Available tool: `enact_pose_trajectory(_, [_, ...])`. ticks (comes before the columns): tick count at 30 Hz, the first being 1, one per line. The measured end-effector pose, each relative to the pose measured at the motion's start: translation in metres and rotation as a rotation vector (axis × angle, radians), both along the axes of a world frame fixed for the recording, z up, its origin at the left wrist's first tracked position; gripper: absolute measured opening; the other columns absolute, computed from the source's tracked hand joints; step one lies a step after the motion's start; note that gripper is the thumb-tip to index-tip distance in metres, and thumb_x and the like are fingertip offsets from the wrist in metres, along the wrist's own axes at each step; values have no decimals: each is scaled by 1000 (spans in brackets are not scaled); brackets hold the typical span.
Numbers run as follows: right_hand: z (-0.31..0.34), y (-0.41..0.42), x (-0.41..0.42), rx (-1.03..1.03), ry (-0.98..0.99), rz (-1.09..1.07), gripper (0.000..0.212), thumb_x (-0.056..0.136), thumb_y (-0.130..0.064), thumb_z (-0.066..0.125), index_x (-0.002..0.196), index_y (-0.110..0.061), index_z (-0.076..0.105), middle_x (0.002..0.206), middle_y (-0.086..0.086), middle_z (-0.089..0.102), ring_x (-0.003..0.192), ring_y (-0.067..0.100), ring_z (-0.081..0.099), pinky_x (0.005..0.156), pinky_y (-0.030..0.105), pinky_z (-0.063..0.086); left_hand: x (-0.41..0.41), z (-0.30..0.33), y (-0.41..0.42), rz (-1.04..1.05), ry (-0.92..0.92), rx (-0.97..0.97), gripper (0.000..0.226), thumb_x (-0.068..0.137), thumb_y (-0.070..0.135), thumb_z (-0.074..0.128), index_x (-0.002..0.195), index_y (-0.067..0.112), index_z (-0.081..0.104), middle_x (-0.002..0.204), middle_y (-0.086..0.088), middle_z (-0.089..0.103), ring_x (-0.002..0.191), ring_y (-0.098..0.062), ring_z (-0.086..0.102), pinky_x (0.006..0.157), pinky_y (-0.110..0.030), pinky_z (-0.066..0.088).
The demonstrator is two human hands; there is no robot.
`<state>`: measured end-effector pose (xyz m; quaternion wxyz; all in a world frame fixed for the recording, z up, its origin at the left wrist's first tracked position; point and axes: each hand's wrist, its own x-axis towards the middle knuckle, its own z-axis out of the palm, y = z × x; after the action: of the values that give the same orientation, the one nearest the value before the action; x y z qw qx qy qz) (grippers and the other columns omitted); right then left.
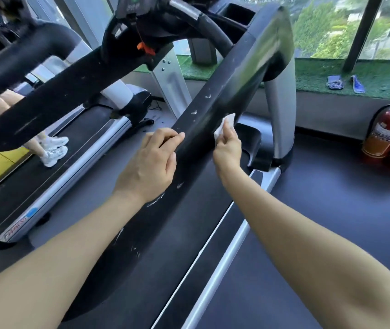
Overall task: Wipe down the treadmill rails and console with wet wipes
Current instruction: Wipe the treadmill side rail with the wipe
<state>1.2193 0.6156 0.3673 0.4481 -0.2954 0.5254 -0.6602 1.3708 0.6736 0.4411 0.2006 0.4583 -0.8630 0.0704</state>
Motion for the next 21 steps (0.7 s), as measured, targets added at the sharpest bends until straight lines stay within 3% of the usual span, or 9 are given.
enact_pose_trajectory(3, [-6,48,29,-83,23,62,54,97,5,37,141,-26,42,147,-19,25,129,-12,25,99,-2,20,0,0,0,7,-6,-3,48,91,25,33,134,13,52,123,6,42,108,-18,40,91,-38,47])
enact_pose_trajectory(6, [-15,100,57,-224,97,131,62,92,15,41,140,-24,41,152,-10,26,128,-19,26,99,-1,22,0,-2,0,4,-7,-15,49,91,25,33,134,12,52,124,5,44,110,-19,41,93,-35,44])
enact_pose_trajectory(8, [-13,90,49,-240,146,108,62,89,19,40,139,-18,45,152,-4,28,125,-23,24,98,-3,19,0,-2,-1,13,-1,-12,49,91,26,33,134,13,52,125,4,44,111,-19,41,94,-33,41])
enact_pose_trajectory(11, [-8,32,15,-152,149,39,67,87,18,34,139,-22,46,152,-8,30,127,-12,26,96,-4,17,1,-1,0,33,-5,-9,48,91,25,34,134,13,52,125,4,46,111,-19,41,95,-31,39])
enact_pose_trajectory(15, [-3,-18,-18,-2,-128,16,61,94,10,33,145,-24,38,149,-15,33,135,-1,32,100,4,19,-1,0,1,32,-9,3,47,91,24,35,134,13,53,123,3,47,109,-20,42,95,-27,38])
enact_pose_trajectory(18, [1,36,15,-32,-3,51,65,90,15,35,141,-25,43,145,-16,32,124,-11,29,94,-5,18,0,0,1,47,-23,-1,48,91,24,34,134,13,52,125,0,49,109,-20,41,96,-30,40])
enact_pose_trajectory(21, [-7,93,49,-260,139,127,56,93,12,41,138,-20,46,150,-8,28,133,-10,24,107,4,19,-1,0,1,46,-36,-4,49,91,24,34,135,12,51,125,-2,50,110,-21,42,98,-30,39])
